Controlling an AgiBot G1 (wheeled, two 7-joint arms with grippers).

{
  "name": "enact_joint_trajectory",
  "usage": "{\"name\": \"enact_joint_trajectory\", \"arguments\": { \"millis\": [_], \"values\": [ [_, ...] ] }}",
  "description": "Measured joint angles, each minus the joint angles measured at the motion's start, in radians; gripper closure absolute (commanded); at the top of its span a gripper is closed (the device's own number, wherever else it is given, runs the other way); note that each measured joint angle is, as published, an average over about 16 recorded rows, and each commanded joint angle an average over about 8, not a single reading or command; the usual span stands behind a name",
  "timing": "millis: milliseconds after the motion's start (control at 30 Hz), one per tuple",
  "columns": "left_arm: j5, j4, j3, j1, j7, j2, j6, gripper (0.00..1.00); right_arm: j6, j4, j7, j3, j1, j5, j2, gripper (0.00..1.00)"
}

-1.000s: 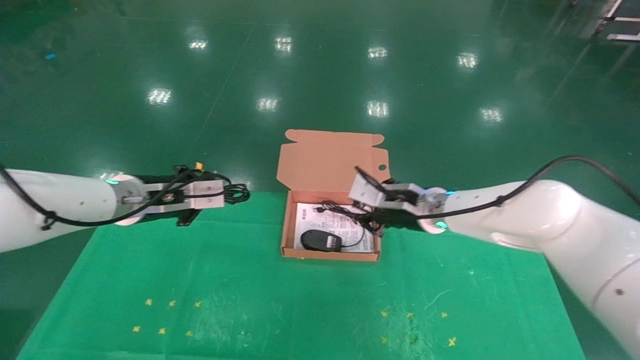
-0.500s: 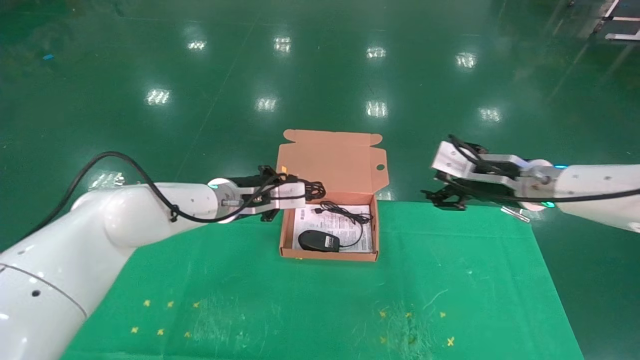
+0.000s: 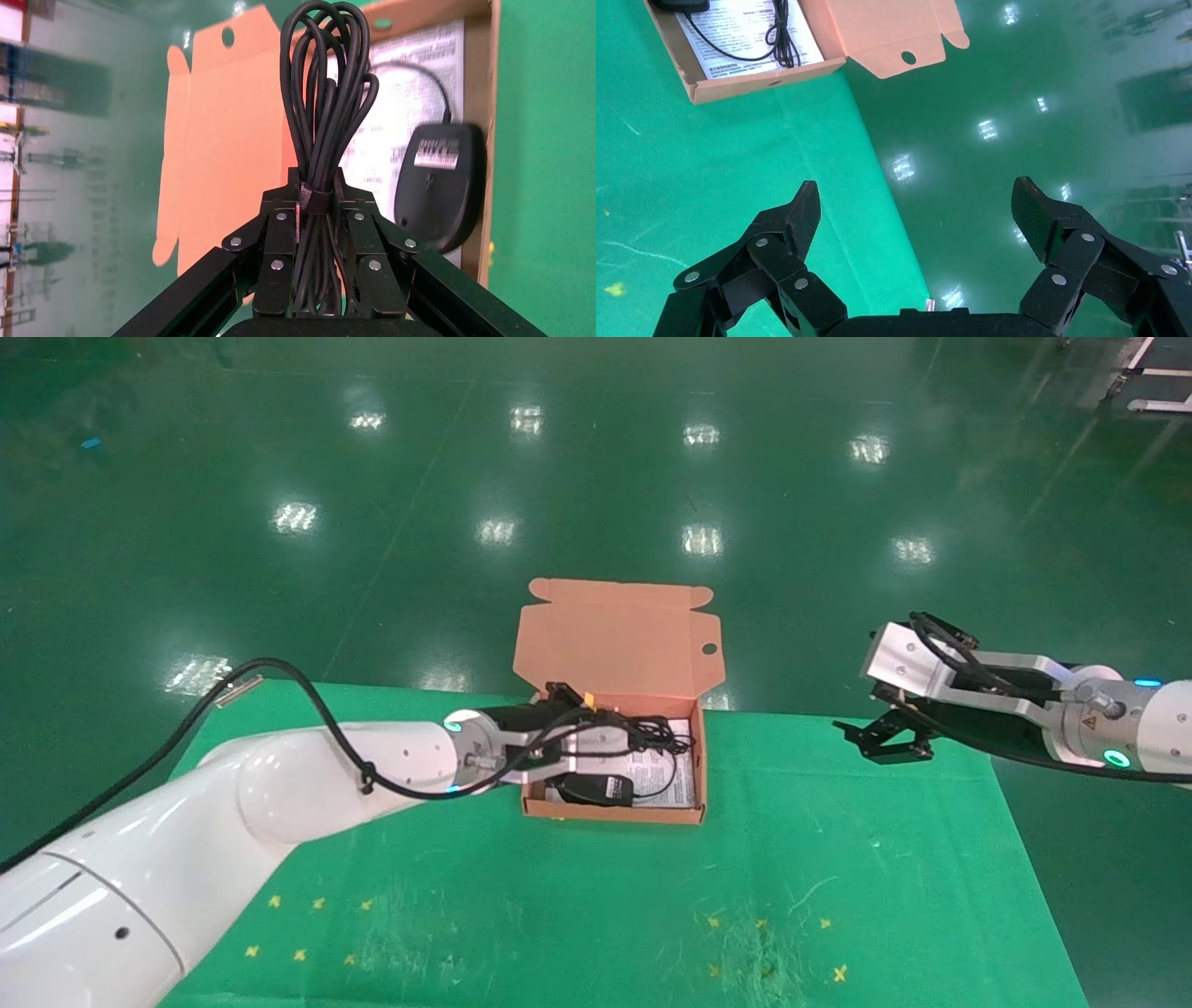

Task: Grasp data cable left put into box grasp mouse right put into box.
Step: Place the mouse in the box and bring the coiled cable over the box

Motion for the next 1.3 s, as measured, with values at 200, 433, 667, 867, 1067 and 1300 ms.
{"name": "enact_joint_trajectory", "arguments": {
  "millis": [200,433,667,867,1067,1300],
  "values": [
    [-0.044,-0.004,0.050,-0.006,0.008,0.001,-0.019,0.00,0.003,0.035,0.034,-0.008,0.000,-0.020,0.024,0.00],
    [-0.050,-0.005,0.057,-0.008,0.010,-0.001,-0.022,0.00,0.004,0.040,0.038,-0.010,0.000,-0.023,0.027,0.00],
    [-0.049,-0.021,0.052,-0.005,0.003,-0.014,-0.021,0.00,0.010,0.033,0.034,-0.005,0.006,-0.022,0.020,0.00],
    [-0.048,-0.035,0.049,-0.021,-0.011,-0.028,-0.040,0.00,0.027,0.018,0.020,0.010,0.040,-0.032,-0.003,0.00],
    [-0.044,-0.038,0.049,-0.051,-0.029,-0.035,-0.069,0.00,0.041,0.001,-0.009,0.027,0.091,-0.052,-0.033,0.00],
    [-0.061,-0.046,0.029,-0.072,-0.046,-0.053,-0.068,0.00,0.012,-0.010,-0.042,0.065,0.121,-0.053,-0.057,0.00]
  ]
}}
